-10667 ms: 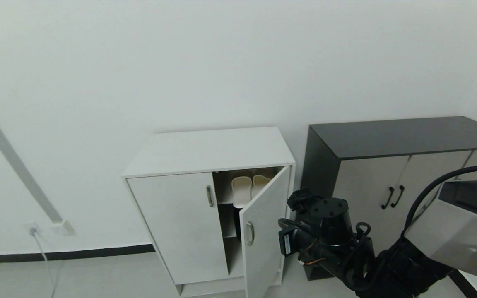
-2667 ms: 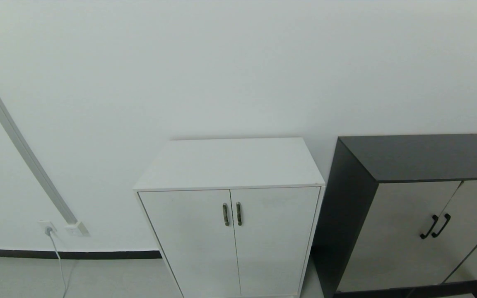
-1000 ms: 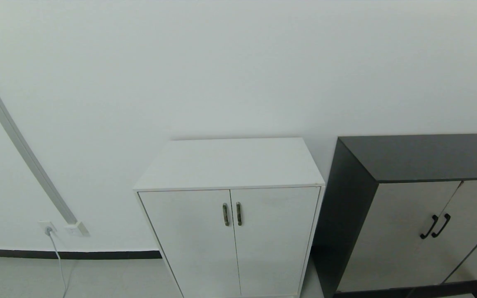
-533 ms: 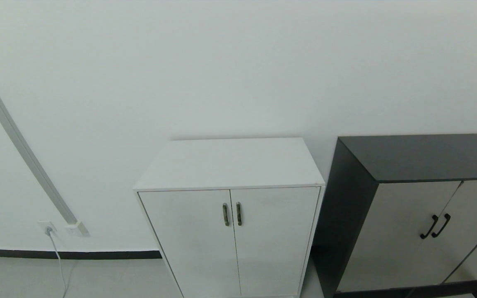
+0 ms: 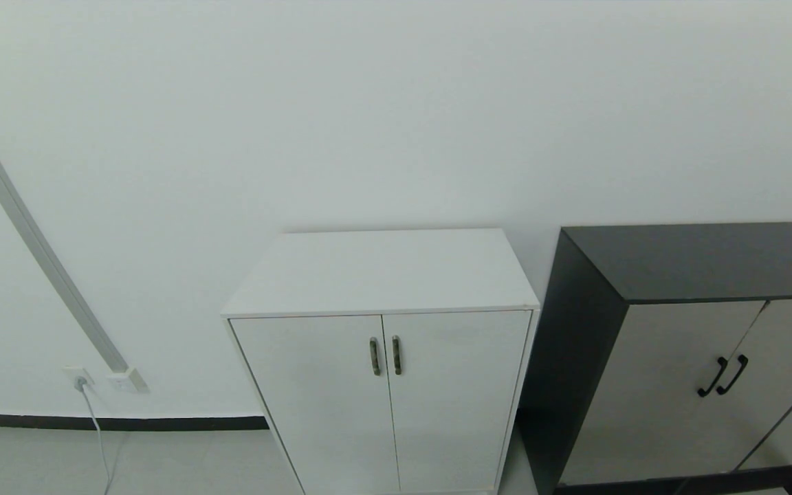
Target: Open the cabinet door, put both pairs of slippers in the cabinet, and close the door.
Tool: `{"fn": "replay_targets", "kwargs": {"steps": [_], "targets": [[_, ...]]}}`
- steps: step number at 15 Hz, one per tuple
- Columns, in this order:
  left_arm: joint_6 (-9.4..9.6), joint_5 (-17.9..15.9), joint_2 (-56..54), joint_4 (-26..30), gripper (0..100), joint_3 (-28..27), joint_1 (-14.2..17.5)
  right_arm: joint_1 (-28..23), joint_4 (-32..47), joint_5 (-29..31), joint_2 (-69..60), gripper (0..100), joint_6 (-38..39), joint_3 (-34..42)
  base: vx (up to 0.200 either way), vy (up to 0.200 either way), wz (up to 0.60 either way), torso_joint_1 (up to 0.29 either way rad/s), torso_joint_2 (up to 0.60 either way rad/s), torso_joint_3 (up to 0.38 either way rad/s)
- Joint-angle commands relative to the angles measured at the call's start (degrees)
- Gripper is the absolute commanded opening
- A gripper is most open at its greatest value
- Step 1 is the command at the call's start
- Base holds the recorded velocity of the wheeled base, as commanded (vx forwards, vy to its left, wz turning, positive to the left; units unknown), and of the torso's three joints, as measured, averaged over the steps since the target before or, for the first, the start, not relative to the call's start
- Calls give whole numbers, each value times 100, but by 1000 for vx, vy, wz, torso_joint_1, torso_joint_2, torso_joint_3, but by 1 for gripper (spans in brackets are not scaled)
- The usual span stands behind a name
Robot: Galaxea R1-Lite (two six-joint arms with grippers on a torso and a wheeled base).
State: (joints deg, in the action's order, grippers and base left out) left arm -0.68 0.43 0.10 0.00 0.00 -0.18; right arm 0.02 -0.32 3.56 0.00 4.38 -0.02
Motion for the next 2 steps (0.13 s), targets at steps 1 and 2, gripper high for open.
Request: {"fn": "replay_targets", "kwargs": {"steps": [1, 2], "targets": [[-2, 1, -1, 0, 0, 0, 1, 6, 5, -4, 9, 0, -16, -6, 0, 0, 0, 0, 0, 0], [-11, 1, -1, 0, 0, 0, 1, -2, -3, -4, 9, 0, -25, 2, 0, 0, 0, 0, 0, 0]]}}
